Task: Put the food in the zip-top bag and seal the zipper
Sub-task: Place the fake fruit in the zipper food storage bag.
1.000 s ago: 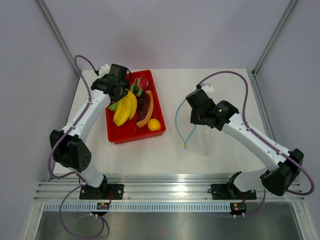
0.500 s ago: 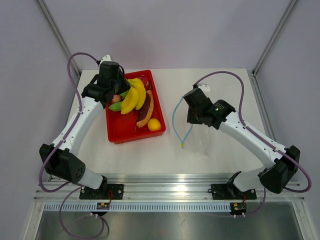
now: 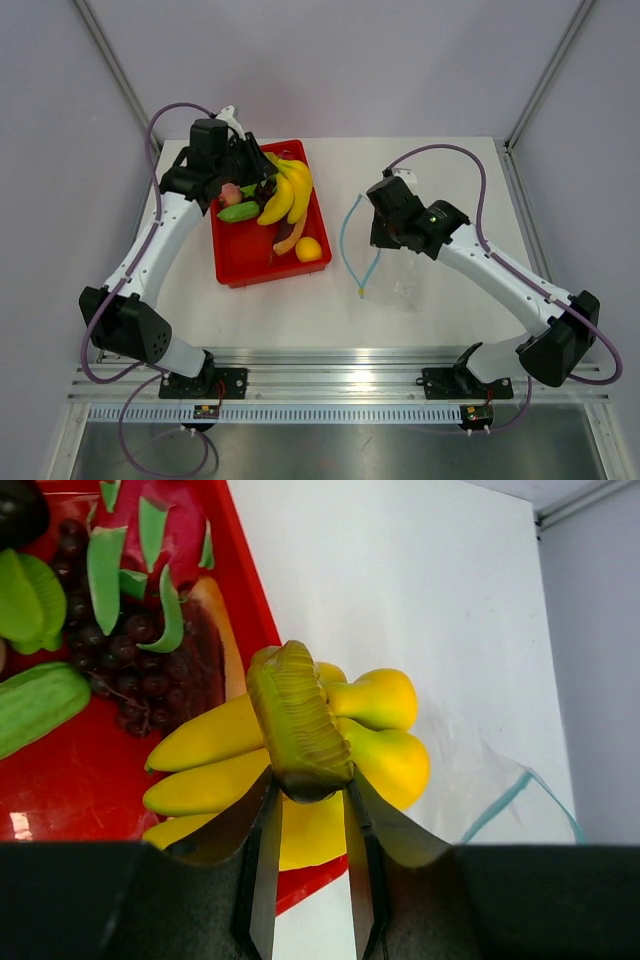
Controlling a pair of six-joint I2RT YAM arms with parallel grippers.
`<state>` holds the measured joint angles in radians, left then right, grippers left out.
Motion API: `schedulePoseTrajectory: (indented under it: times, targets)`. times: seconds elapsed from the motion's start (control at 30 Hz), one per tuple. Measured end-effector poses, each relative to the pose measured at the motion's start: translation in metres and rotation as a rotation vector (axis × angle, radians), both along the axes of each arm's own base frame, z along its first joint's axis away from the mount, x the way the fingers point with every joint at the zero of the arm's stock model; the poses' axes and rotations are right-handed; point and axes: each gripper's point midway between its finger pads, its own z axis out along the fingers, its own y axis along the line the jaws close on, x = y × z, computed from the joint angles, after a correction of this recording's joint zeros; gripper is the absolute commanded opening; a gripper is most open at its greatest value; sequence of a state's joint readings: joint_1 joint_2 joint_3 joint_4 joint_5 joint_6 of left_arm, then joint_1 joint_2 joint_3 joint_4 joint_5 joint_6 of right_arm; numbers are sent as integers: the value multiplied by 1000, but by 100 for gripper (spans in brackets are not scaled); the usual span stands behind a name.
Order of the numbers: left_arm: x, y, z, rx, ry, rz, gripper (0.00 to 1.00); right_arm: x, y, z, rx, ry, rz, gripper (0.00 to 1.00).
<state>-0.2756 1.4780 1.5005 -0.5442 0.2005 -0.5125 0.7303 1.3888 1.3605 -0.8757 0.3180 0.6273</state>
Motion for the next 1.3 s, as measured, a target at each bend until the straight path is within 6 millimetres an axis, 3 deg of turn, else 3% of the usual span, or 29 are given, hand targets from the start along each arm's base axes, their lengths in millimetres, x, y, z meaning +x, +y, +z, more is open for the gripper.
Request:
schedulePoseTrajectory:
  times: [0.27, 0.63, 0.77, 0.9, 1.17, 1.3]
  targets:
    - [-15, -8, 31, -75, -32, -87, 0, 6, 16, 5, 66, -17, 19, 0]
    - [-48, -18, 110, -281, -115, -151, 0, 27, 50, -1, 183, -19, 9, 0]
    - [-59, -29, 128, -389, -122, -192, 0, 32, 61, 2, 235, -25, 3, 0]
    - [-64, -36, 125, -503, -76, -200, 0, 36, 71, 12, 316, -46, 5, 0]
    - [-61, -47, 82, -713, 77, -160, 0, 37, 64, 30, 410, -74, -22, 0]
    - [-58, -48, 77, -796, 110, -146, 0, 34, 60, 39, 446, -91, -28, 0]
